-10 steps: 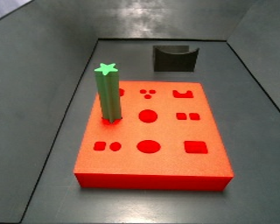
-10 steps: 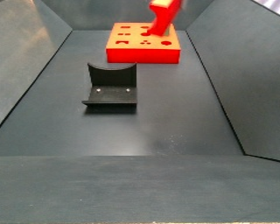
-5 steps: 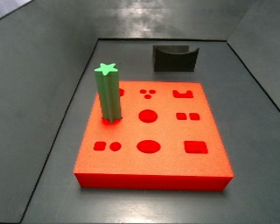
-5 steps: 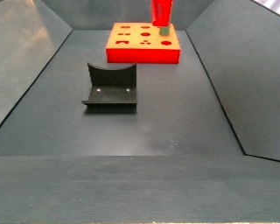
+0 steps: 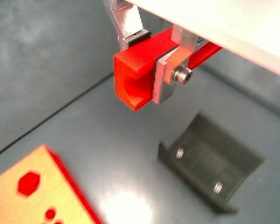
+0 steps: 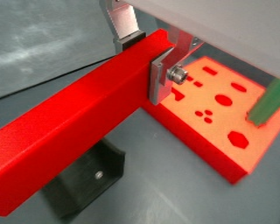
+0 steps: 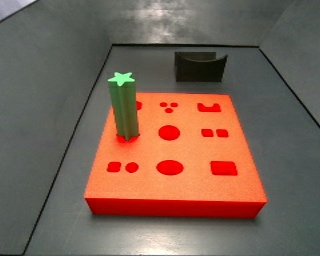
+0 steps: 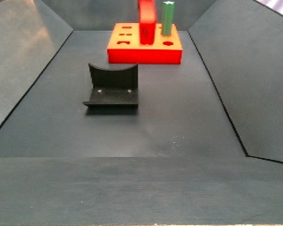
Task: Pick up the arch object. Move up. Place the arch object on the fixture. Regrasp the arch object. Rotate the arch object. Move to above the board. Insert the arch object.
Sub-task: Place the arch object on the fixture.
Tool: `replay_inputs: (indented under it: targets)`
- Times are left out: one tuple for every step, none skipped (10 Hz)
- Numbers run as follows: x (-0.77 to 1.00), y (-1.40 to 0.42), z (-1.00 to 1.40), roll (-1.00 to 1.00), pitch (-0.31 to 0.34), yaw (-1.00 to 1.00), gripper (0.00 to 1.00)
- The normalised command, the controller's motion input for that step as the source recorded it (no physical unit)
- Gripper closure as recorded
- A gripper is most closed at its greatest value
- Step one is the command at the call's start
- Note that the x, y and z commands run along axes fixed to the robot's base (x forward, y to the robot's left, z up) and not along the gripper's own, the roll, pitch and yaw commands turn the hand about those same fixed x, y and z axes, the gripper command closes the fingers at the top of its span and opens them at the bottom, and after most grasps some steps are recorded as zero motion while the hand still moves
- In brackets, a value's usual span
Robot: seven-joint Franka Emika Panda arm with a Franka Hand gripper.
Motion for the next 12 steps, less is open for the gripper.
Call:
replay_inputs:
  targets:
    - [1.00, -0.04, -0.33, -1.00, 0.055, -0.05, 1.00]
    - [0.93, -0.02, -0.20, -1.00, 0.067, -0.06, 1.00]
    - [0.78, 0.01, -0.10, -1.00, 0.085, -0.06, 1.00]
    - [0.72, 0.02, -0.08, -1.00, 0.091, -0.07, 1.00]
    - [0.62, 0.03, -0.05, -1.00, 0.098, -0.08, 1.00]
    - [0.50, 0.04, -0.03, -1.00, 0.106, -0.09, 1.00]
    - [0.42, 0.04, -0.02, -1.00, 0.114, -0.10, 1.00]
    - [0.30, 0.04, -0.02, -1.00, 0.123, -0.12, 1.00]
    - [0.25, 0.04, -0.02, -1.00, 0.129, -0.13, 1.00]
    - [0.12, 0.04, -0.02, -0.99, 0.139, -0.18, 1.00]
    - [0.08, 0.04, -0.01, -0.87, 0.120, -0.18, 1.00]
    - [0.06, 0.04, -0.01, -0.67, 0.074, -0.18, 1.00]
